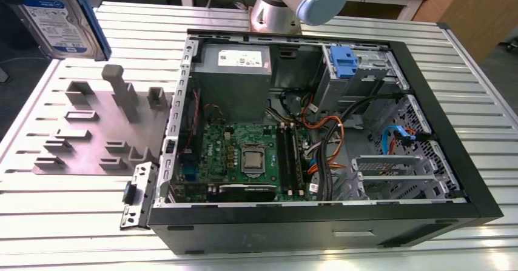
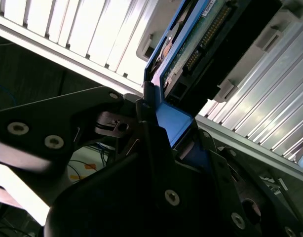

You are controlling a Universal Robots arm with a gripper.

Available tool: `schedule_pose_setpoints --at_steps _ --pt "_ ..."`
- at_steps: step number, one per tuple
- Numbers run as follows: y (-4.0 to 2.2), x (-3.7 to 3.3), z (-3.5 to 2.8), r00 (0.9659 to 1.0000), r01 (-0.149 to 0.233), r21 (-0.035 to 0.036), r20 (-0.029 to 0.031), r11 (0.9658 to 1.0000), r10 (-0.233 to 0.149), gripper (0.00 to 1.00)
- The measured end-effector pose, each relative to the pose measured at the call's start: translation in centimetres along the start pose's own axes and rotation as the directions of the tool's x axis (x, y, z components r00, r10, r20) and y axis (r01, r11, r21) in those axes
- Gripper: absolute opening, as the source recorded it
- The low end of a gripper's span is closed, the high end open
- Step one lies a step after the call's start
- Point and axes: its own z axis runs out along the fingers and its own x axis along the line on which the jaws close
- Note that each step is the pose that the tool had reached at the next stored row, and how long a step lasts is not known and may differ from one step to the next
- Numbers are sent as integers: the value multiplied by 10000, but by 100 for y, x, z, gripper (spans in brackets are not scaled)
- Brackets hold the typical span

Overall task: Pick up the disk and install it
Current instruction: 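Pick up the disk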

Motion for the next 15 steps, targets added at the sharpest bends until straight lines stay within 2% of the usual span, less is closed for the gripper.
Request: schedule_pose_setpoints --at_steps 15 --pt "4 -5 -139 10000 0 0 0 10000 0 36"
